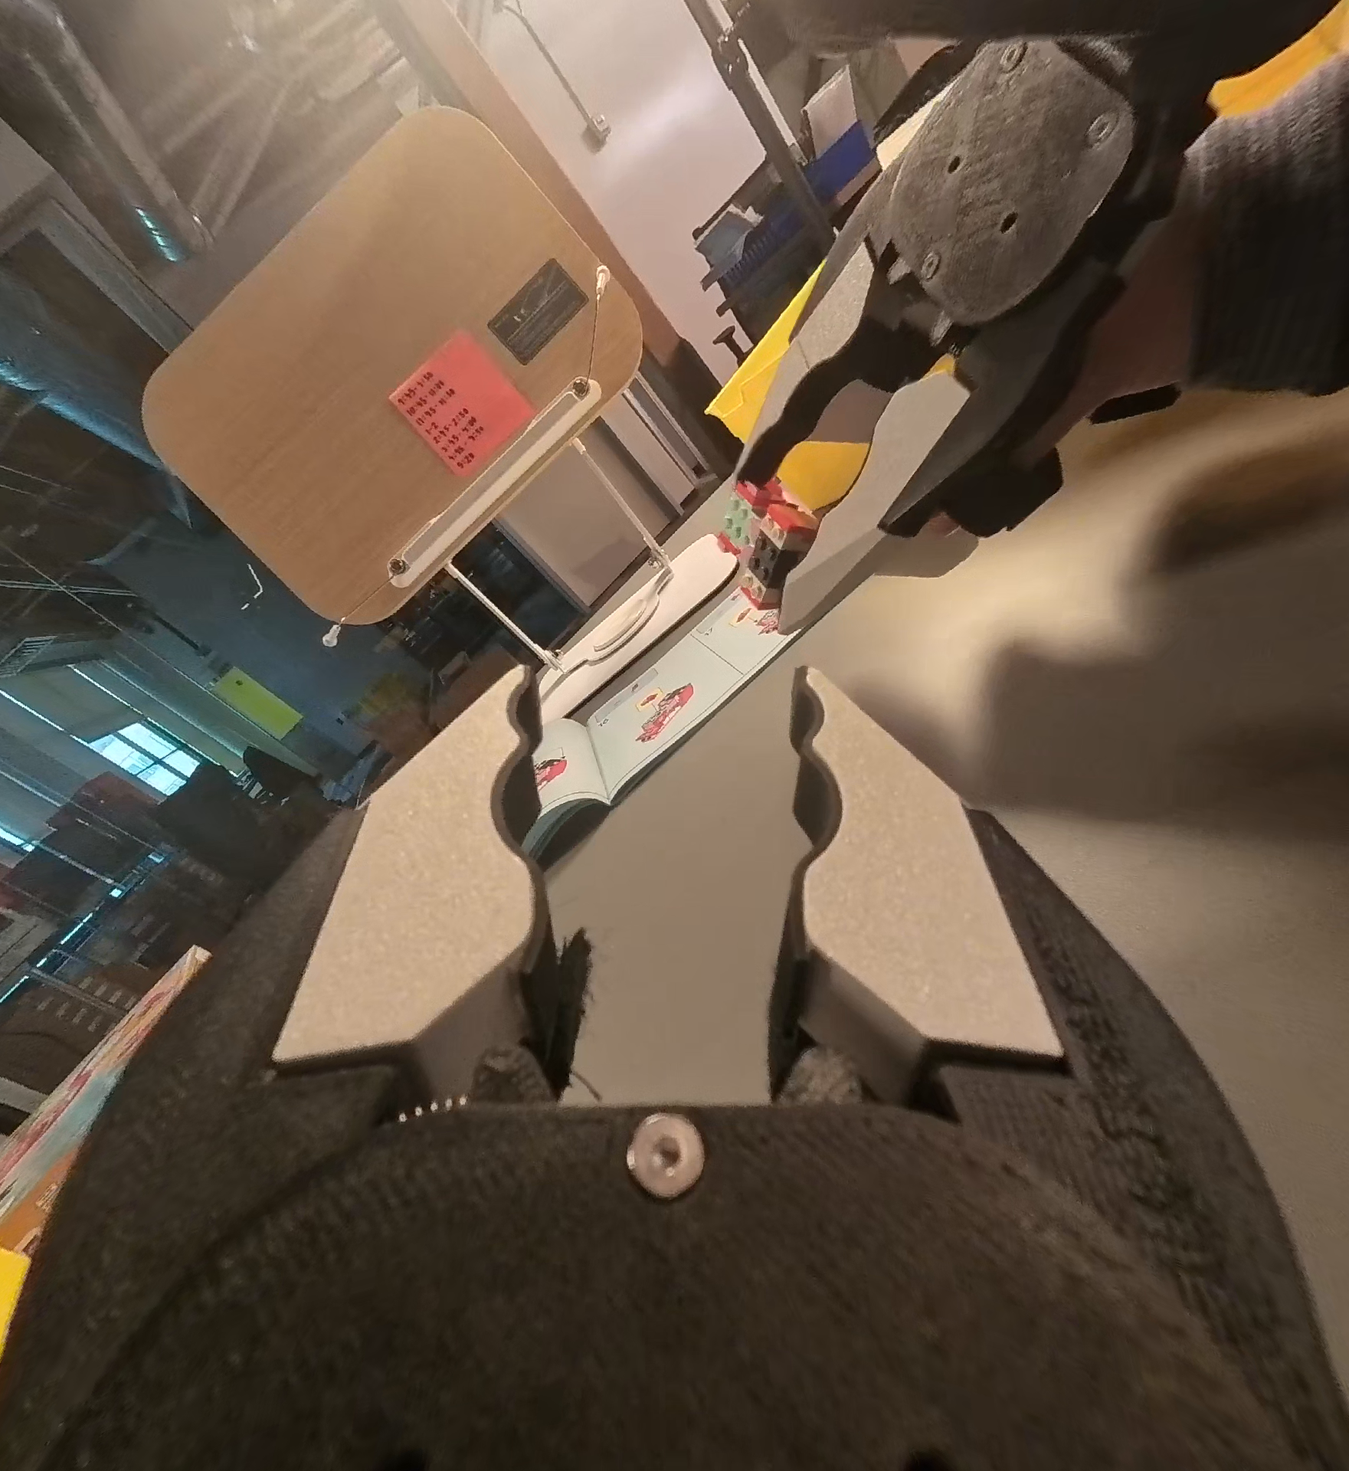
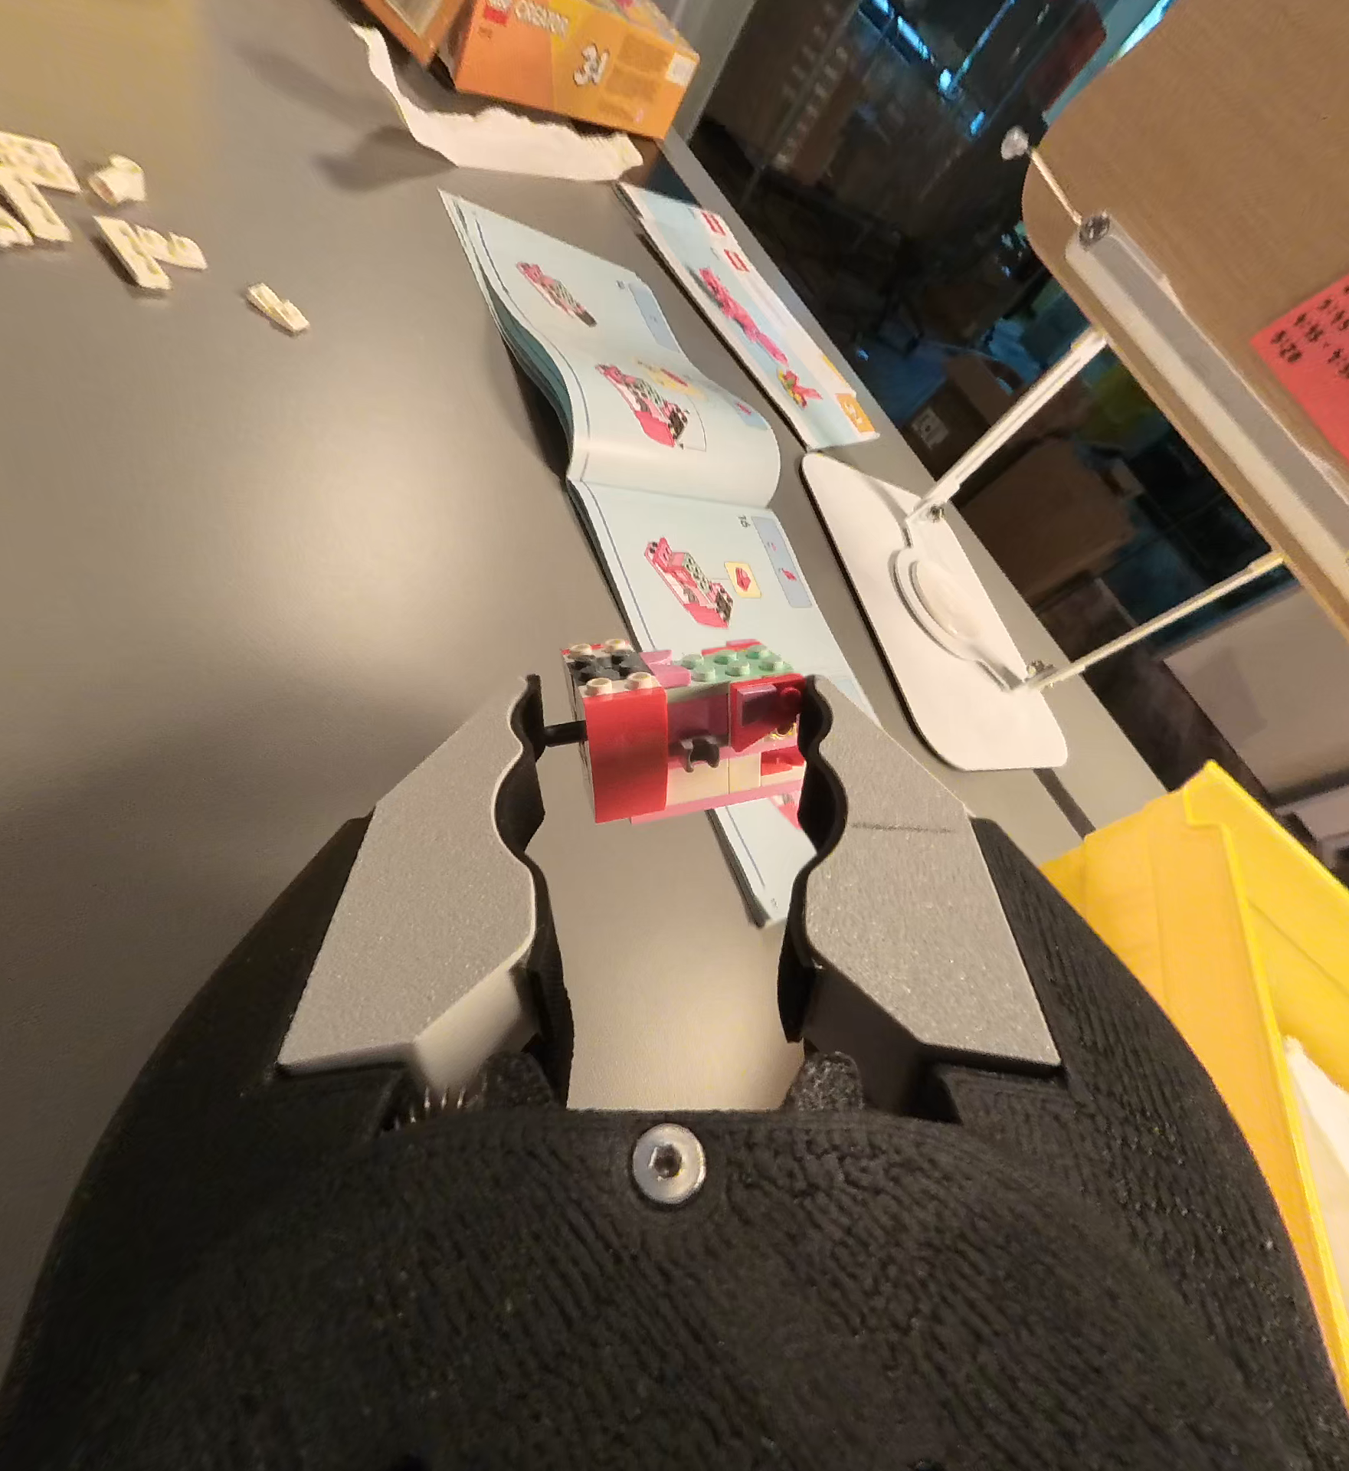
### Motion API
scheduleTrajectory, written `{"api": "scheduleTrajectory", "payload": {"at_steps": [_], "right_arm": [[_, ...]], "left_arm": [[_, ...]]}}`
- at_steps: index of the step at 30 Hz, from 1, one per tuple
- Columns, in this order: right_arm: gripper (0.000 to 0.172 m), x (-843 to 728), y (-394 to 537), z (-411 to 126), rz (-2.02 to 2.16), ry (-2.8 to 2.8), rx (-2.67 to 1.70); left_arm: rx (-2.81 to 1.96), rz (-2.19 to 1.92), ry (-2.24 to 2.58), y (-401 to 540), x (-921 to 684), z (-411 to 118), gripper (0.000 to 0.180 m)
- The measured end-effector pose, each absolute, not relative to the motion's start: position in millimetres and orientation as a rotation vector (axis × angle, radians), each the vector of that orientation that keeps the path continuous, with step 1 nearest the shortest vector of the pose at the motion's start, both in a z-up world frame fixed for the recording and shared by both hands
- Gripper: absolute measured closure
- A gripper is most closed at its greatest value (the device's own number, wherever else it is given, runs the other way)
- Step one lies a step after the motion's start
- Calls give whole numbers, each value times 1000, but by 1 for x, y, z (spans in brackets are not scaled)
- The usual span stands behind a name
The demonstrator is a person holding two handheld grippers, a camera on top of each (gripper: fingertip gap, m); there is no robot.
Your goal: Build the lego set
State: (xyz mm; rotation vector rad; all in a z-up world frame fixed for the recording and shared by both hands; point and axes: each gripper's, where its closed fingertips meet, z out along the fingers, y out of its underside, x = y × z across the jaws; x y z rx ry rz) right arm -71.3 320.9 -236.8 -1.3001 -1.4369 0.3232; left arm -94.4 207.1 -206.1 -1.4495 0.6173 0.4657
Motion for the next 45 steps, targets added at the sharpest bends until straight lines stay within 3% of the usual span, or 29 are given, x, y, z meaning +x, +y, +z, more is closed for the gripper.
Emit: {"api": "scheduleTrajectory", "payload": {"at_steps": [8, 17, 45], "right_arm": [[108, -46, 355, -250, 165, -1303, -1574], [108, -35, 367, -259, 328, -1164, -1758], [108, -46, 357, -249, 557, -1155, -1716]], "left_arm": [[-1453, 464, 620, 207, -95, -207, 118], [-1456, 461, 626, 207, -94, -208, 120], [-1453, 463, 623, 207, -94, -207, 121]]}}
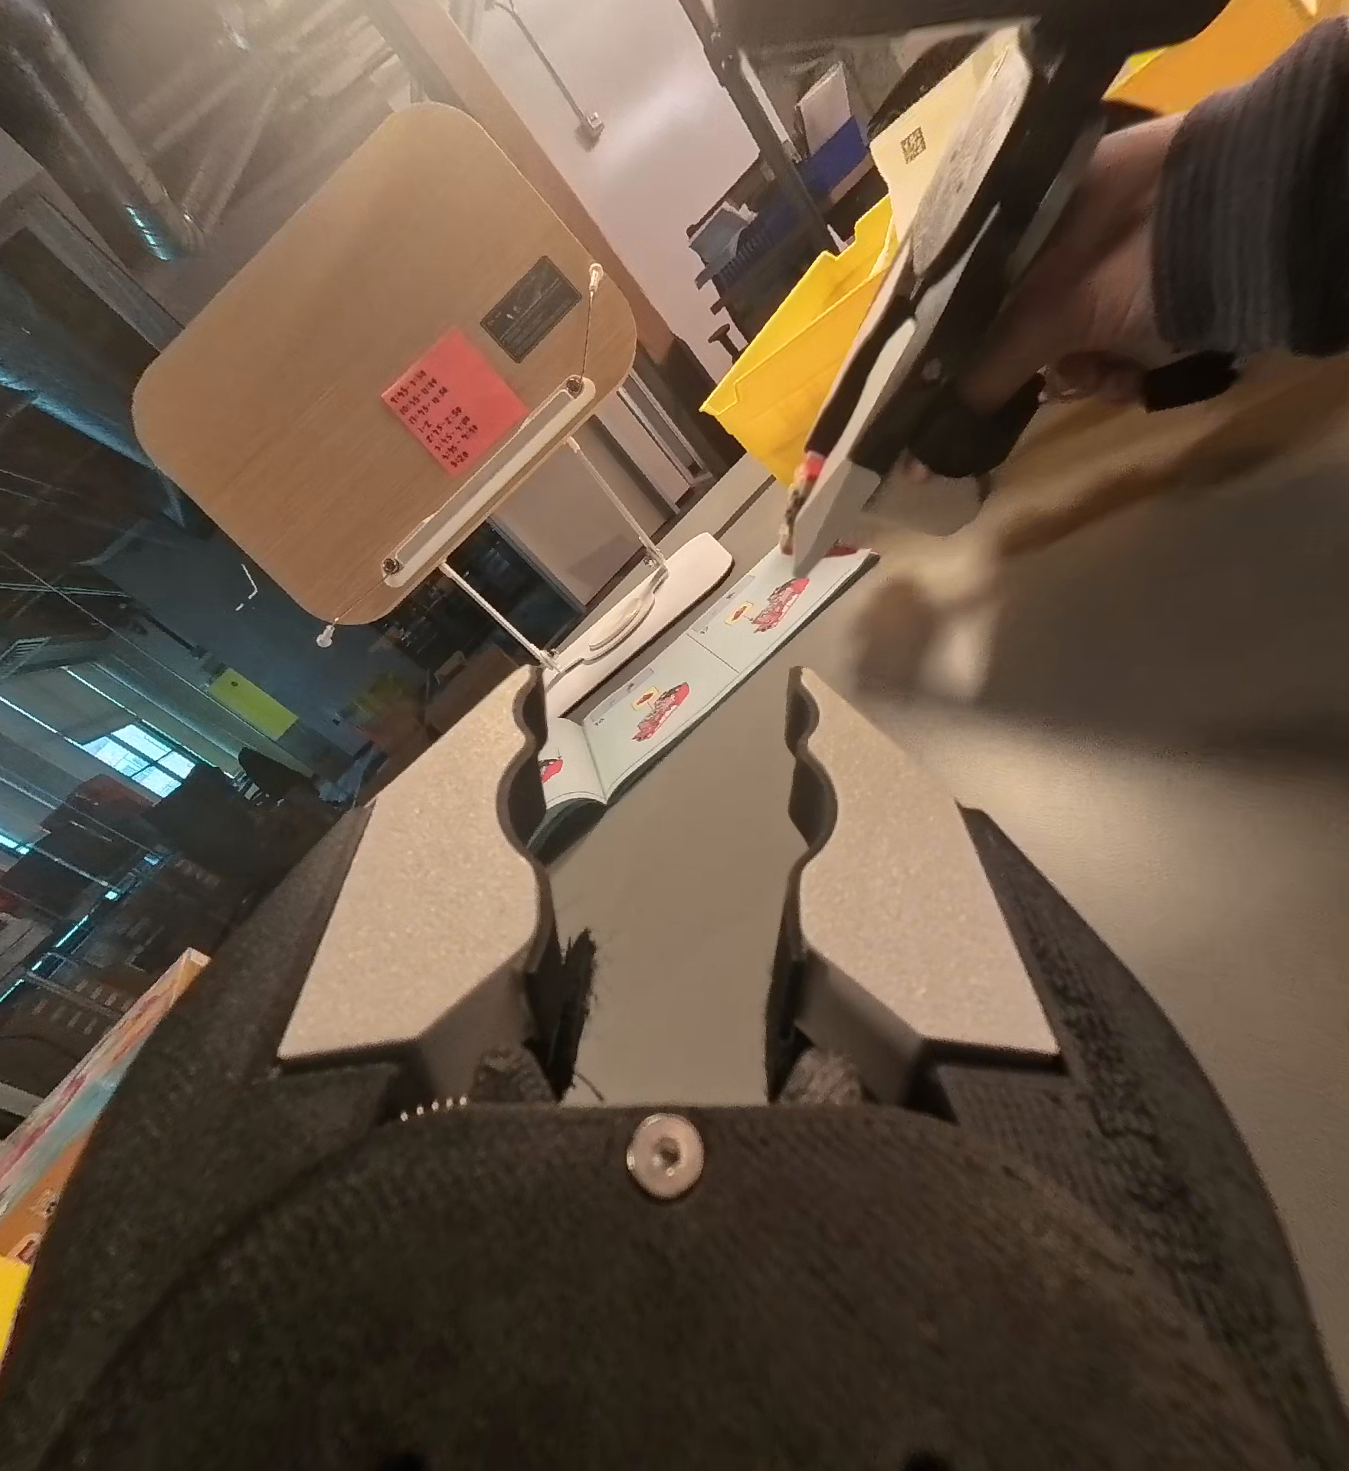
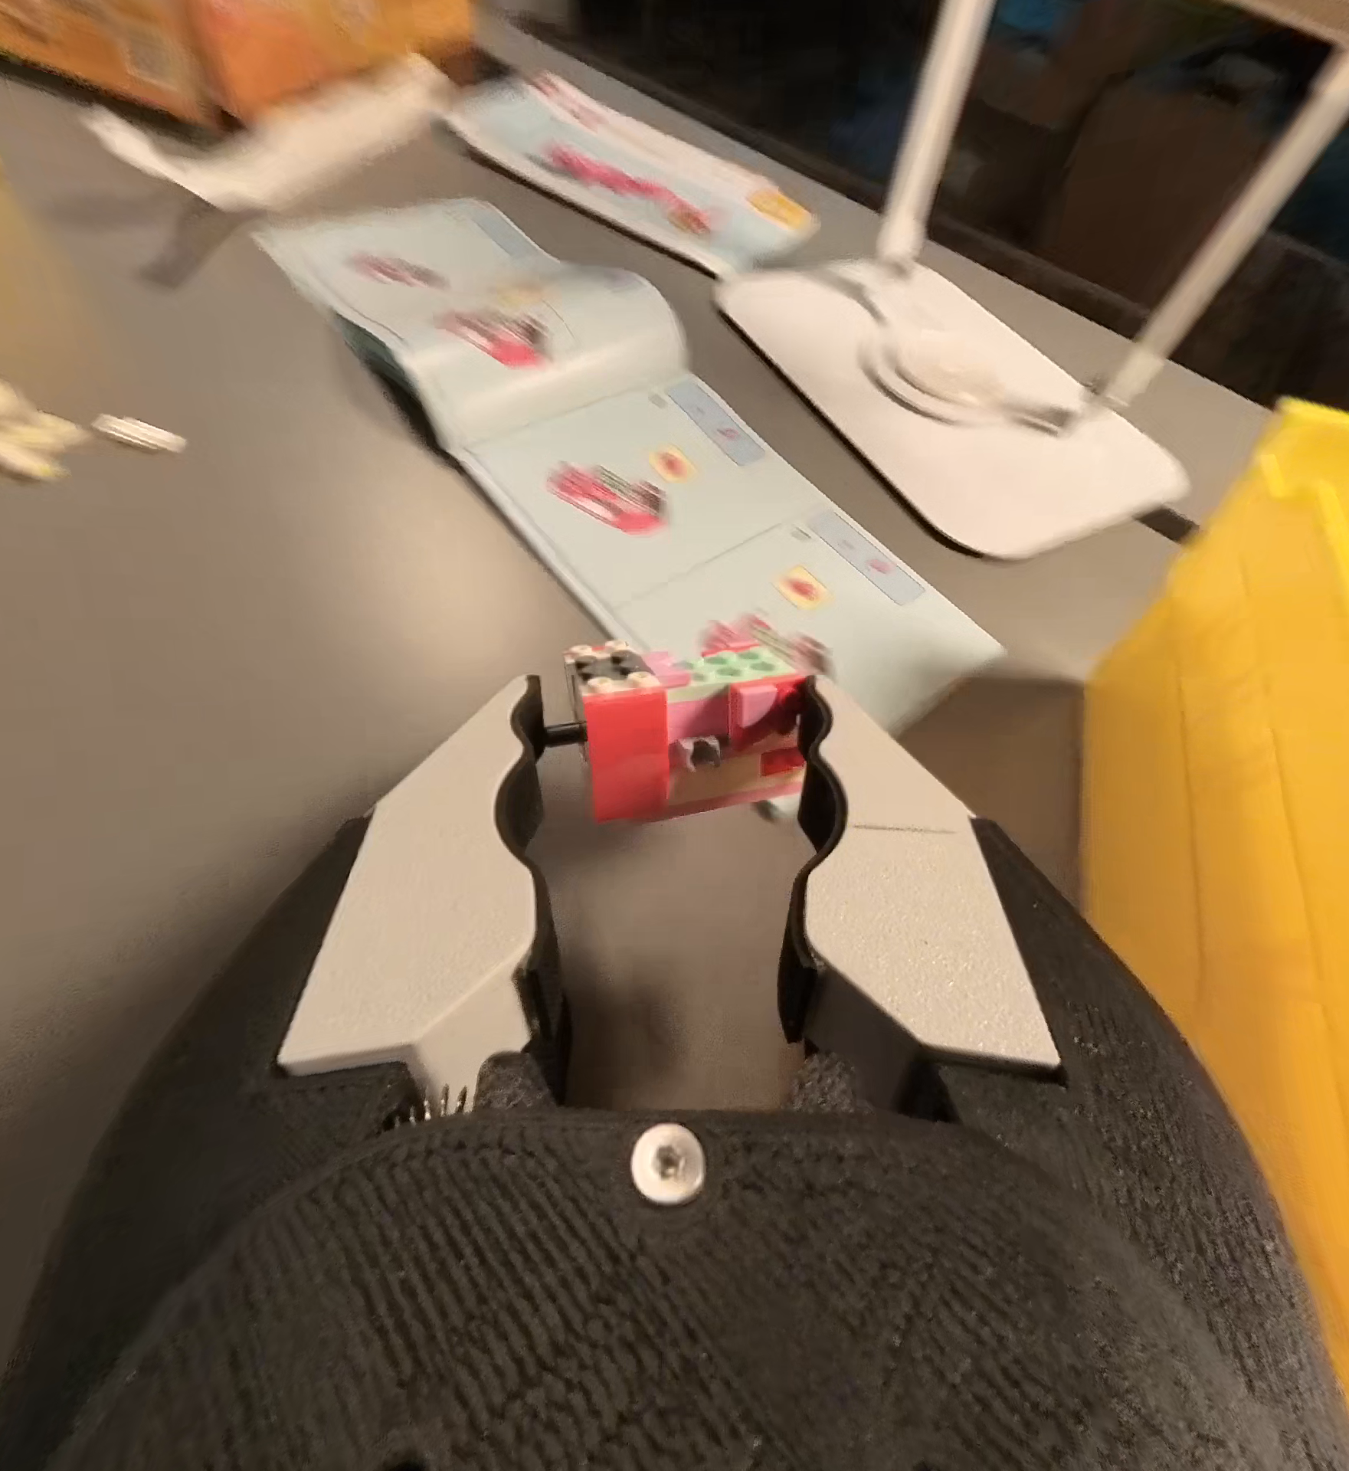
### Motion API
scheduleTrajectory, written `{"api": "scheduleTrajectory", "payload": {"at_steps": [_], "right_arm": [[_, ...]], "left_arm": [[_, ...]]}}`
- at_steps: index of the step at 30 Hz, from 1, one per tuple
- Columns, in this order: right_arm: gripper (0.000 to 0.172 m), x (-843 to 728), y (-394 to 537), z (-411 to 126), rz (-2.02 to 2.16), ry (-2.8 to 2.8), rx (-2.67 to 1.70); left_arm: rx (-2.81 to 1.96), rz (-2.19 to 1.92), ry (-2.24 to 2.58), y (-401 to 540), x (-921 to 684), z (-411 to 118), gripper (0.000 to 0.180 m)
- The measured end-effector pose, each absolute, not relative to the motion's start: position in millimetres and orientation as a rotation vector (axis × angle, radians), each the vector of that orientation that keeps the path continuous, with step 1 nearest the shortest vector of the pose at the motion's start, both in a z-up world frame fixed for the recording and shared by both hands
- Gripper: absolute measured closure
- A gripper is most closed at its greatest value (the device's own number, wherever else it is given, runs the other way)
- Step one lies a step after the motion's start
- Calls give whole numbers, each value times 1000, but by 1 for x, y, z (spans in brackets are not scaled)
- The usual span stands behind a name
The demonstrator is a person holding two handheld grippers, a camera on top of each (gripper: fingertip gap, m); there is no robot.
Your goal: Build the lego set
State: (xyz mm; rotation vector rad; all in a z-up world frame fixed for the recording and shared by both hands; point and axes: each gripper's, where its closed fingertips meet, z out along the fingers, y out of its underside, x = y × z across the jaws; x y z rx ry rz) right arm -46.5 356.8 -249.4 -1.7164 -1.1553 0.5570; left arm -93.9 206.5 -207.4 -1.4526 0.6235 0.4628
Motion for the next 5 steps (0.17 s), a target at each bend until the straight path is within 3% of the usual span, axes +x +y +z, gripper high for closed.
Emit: {"api": "scheduleTrajectory", "payload": {"at_steps": [5], "right_arm": [[108, -65, 271, -170, 1564, -1147, -1249]], "left_arm": [[-1439, 456, 598, 205, -96, -203, 121]]}}
